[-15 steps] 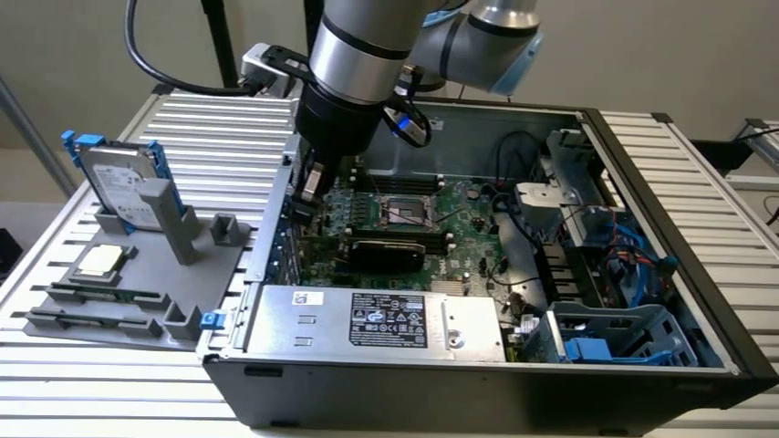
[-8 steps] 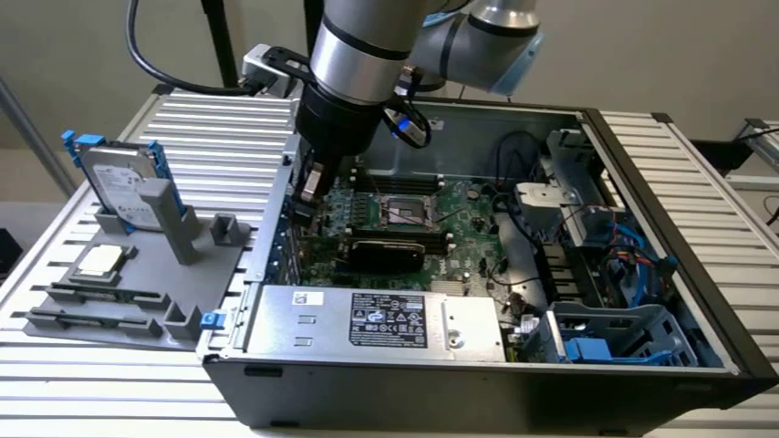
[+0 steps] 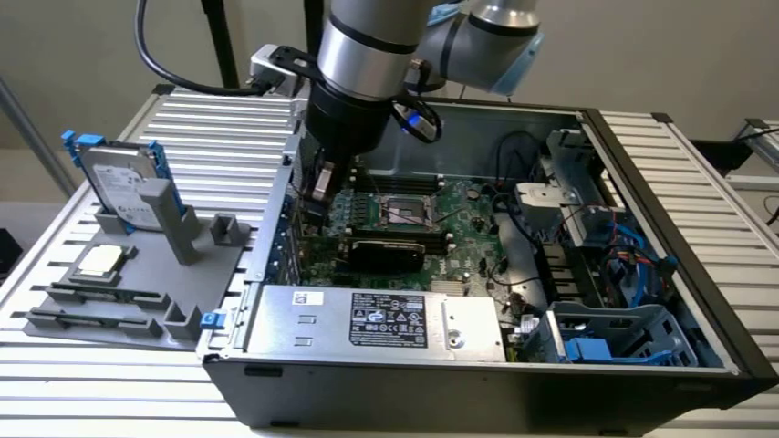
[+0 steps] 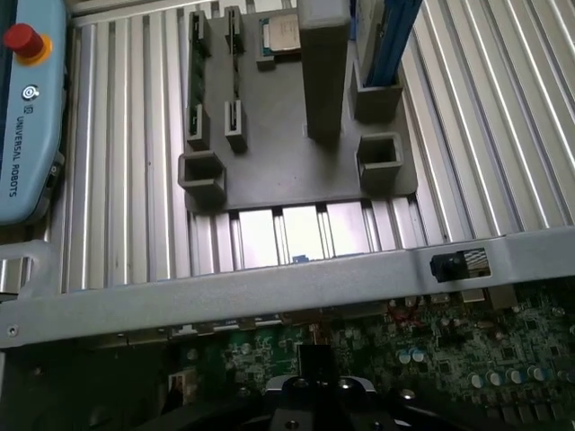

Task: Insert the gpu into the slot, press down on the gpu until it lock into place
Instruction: 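Press down on the gpu until it lock into place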

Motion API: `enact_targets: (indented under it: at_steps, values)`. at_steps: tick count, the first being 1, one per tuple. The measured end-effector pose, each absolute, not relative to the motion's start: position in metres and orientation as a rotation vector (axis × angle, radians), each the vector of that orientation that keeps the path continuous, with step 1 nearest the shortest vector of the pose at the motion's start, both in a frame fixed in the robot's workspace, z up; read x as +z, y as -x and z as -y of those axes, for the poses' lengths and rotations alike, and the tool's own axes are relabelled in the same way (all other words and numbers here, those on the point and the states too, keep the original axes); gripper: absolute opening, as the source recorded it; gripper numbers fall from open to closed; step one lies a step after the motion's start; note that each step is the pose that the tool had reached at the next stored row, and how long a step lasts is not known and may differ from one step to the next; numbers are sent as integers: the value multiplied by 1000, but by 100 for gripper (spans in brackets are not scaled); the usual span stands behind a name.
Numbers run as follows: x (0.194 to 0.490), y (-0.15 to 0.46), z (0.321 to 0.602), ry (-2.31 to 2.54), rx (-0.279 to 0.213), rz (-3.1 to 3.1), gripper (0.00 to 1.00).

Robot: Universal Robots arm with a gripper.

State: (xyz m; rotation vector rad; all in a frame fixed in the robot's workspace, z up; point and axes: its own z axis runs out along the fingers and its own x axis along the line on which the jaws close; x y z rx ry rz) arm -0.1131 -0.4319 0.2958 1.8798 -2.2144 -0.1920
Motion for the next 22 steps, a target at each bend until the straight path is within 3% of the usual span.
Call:
enact_targets:
  at_steps: [14, 22]
  values:
    - [296, 113, 433, -2036, 52, 2337, 11]
    - [300, 111, 435, -2057, 50, 2343, 11]
